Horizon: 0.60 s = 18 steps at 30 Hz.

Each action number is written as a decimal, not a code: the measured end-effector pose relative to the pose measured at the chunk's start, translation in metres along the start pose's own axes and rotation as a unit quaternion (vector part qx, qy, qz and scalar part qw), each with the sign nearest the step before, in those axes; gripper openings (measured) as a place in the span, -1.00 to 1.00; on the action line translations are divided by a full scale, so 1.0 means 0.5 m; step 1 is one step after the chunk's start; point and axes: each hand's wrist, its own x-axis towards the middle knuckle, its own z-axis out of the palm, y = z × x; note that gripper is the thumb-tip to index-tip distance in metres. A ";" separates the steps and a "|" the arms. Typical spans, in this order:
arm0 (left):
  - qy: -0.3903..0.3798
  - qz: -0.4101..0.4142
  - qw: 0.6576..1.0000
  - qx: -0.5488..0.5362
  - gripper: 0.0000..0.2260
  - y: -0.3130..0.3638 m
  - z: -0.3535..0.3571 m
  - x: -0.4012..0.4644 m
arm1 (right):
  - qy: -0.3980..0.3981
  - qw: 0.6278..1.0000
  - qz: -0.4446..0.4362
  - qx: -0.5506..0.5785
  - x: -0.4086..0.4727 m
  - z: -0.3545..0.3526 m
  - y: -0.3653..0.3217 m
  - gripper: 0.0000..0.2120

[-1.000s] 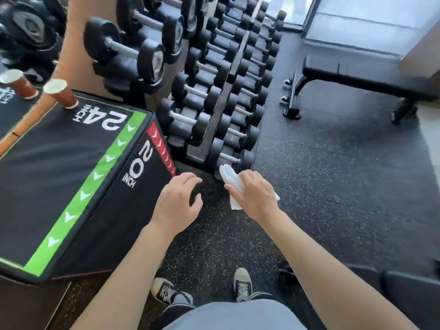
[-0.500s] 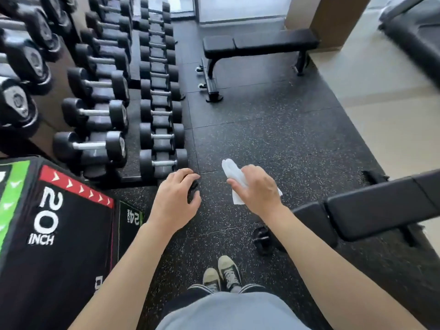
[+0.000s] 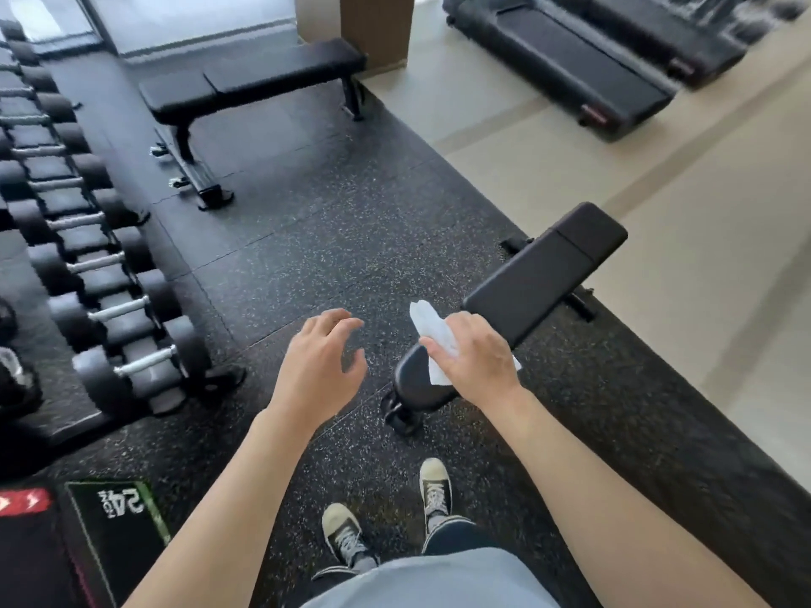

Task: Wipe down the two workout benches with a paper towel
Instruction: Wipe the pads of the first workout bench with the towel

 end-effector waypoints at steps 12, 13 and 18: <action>-0.008 0.052 0.998 0.017 -0.62 0.224 0.109 0.104 | 0.026 0.998 0.056 -0.005 -0.036 -0.135 0.229 -0.58; -0.007 0.050 0.999 0.020 -0.62 0.245 0.122 0.111 | 0.028 0.998 0.053 -0.003 -0.035 -0.141 0.257 -0.58; 0.007 0.017 0.999 0.044 -0.63 0.351 0.202 0.141 | 0.014 1.000 0.020 0.015 -0.018 -0.165 0.405 -0.57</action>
